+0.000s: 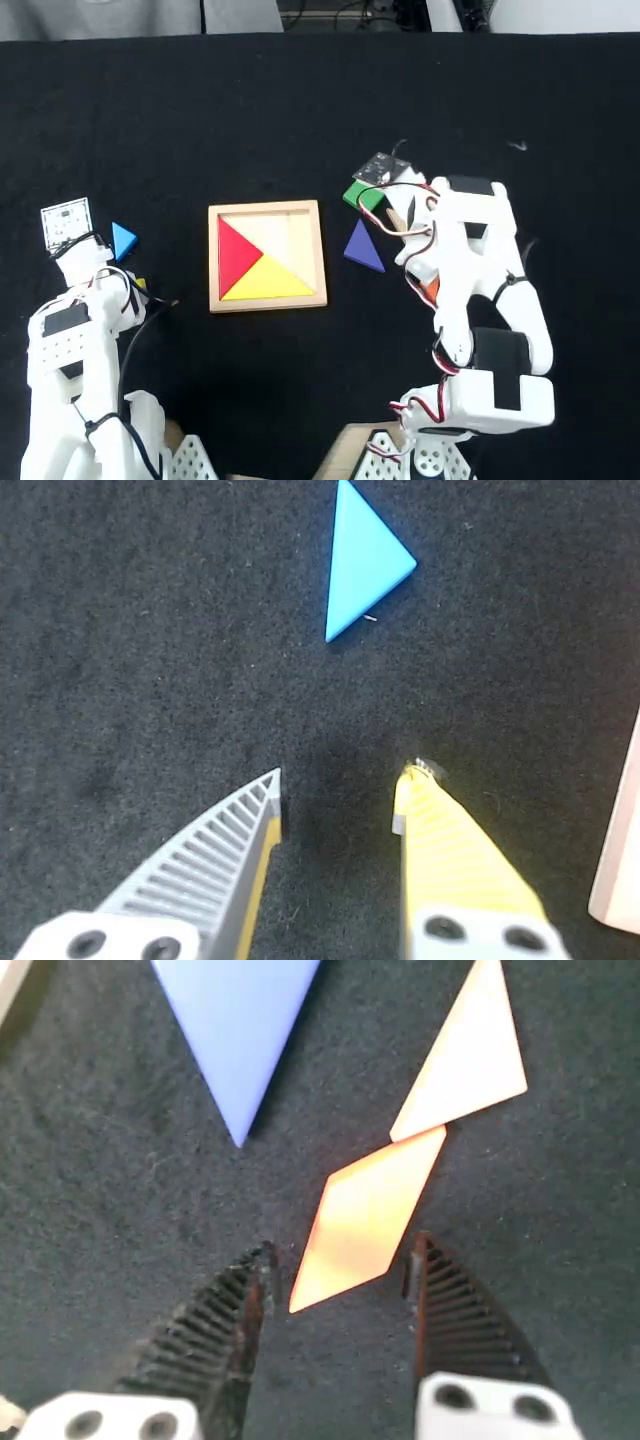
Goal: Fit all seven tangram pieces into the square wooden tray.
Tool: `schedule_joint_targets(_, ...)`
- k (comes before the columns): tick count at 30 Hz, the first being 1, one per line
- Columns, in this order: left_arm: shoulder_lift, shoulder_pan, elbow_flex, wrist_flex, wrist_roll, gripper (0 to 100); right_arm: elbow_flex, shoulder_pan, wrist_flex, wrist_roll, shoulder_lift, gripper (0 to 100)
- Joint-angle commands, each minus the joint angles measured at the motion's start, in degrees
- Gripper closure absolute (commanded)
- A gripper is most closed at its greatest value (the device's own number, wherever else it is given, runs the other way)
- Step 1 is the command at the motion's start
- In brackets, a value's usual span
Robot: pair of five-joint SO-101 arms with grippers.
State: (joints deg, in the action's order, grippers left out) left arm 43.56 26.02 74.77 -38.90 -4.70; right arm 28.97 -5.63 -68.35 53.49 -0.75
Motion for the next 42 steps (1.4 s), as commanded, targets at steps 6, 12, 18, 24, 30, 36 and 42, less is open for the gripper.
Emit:
schedule_joint_targets(6,0.97,-0.57,-0.22,0.79,0.26,81,-2.86,-0.70,0.26,-0.53,-4.44,80.1)
schedule_joint_targets(12,0.97,-0.57,-0.22,0.79,0.26,81,-2.95,-0.97,1.93,-0.53,-5.49,80.1)
schedule_joint_targets(18,0.97,-0.57,-0.22,0.79,0.26,81,-3.30,-1.05,2.64,-0.44,-7.60,80.4)
schedule_joint_targets(24,0.97,-0.48,-0.22,0.79,0.26,81,-3.30,-1.23,5.27,-0.35,-11.12,80.4)
schedule_joint_targets(30,0.97,-0.40,-0.22,0.79,0.26,81,-5.76,-2.46,4.92,-0.53,-11.12,80.5)
schedule_joint_targets(36,0.97,-0.57,-0.22,0.79,0.26,81,-9.71,-6.24,2.37,-0.53,-11.12,80.5)
schedule_joint_targets(42,0.97,-0.57,-0.22,0.79,0.26,81,-14.29,-8.97,-0.79,-0.53,-11.12,80.1)
